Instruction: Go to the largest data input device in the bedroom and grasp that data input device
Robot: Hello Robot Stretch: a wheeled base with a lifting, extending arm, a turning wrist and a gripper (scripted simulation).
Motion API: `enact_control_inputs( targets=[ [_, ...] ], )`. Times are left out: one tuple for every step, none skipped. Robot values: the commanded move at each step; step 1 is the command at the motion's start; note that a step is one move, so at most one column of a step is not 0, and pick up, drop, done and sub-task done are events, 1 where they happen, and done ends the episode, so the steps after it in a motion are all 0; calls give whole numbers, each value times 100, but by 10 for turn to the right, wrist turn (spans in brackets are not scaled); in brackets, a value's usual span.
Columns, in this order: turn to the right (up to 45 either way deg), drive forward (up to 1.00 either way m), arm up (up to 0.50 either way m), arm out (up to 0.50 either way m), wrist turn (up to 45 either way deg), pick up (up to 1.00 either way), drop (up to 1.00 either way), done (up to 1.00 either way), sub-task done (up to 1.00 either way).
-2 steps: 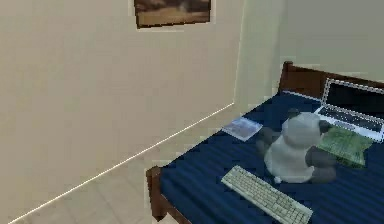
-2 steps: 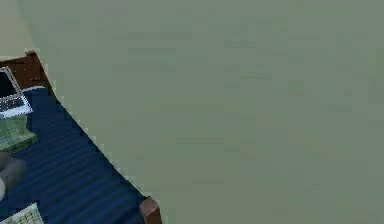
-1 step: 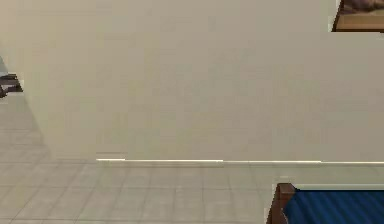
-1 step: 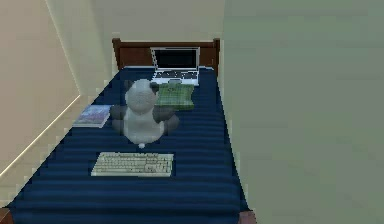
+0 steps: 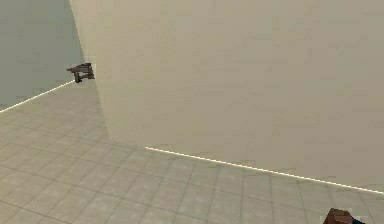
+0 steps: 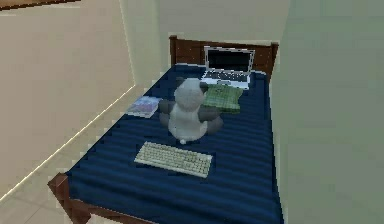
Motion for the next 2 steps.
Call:
enact_control_inputs(
  targets=[
    [0,0,50,0,0,0,0,0,0],
    [0,0,10,0,0,0,0,0,0]
  ],
)
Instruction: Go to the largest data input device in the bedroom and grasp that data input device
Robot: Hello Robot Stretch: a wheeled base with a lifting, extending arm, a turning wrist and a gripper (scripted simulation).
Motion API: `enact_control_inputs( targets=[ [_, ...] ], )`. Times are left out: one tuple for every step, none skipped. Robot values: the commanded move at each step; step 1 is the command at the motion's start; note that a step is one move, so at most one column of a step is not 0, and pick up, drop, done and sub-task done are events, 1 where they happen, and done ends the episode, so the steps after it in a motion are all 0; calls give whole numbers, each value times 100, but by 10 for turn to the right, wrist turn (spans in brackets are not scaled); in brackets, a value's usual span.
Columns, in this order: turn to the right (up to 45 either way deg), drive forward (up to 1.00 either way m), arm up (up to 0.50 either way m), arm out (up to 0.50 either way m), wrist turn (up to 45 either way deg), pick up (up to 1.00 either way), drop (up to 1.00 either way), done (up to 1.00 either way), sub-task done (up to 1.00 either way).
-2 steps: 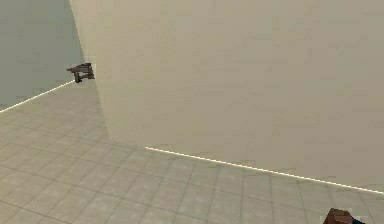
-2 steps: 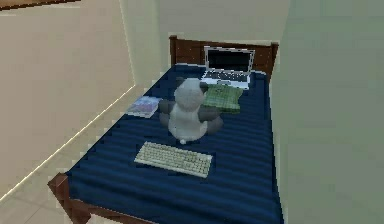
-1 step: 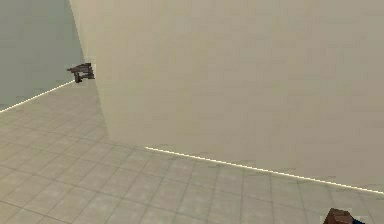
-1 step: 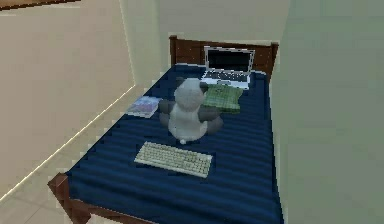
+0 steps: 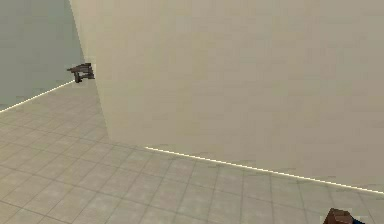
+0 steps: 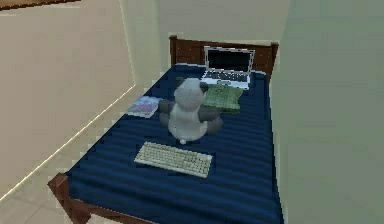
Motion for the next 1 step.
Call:
enact_control_inputs(
  targets=[
    [0,0,0,44,0,0,0,0,0]
  ],
)
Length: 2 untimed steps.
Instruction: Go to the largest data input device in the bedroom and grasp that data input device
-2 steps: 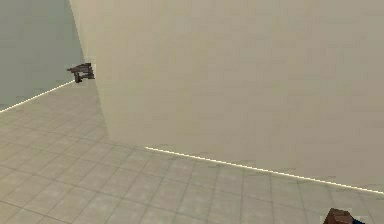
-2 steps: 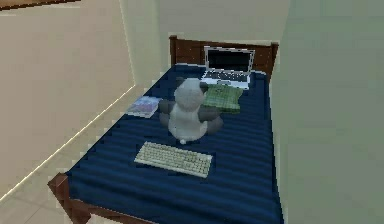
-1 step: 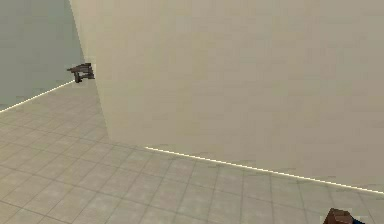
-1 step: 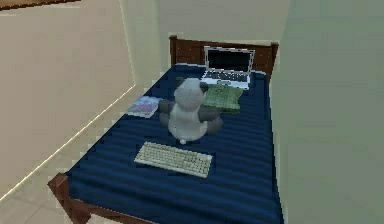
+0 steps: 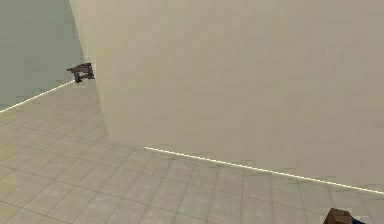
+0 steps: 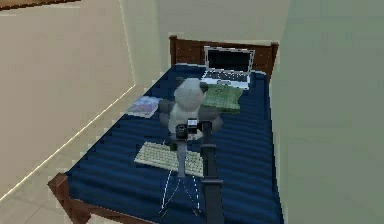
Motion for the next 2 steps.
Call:
enact_control_inputs(
  targets=[
    [0,0,0,0,450,0,0,0,0],
    [0,0,0,0,450,0,0,0,0]
  ],
)
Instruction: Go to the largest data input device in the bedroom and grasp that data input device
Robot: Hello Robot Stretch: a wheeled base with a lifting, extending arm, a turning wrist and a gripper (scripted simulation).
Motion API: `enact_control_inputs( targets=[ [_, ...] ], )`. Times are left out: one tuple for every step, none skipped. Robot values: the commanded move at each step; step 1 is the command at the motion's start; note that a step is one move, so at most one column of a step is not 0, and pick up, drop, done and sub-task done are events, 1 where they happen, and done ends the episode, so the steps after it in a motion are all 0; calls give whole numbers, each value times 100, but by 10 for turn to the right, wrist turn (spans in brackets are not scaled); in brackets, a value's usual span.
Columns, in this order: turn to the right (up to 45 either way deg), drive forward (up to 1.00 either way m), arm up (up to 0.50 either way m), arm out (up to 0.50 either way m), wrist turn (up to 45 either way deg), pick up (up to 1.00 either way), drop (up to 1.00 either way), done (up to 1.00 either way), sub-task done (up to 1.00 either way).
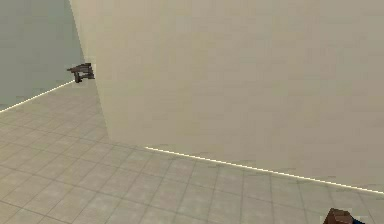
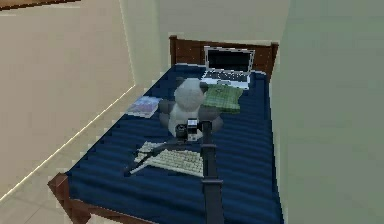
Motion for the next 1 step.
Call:
enact_control_inputs(
  targets=[
    [0,0,0,0,450,0,0,0,0]
  ],
)
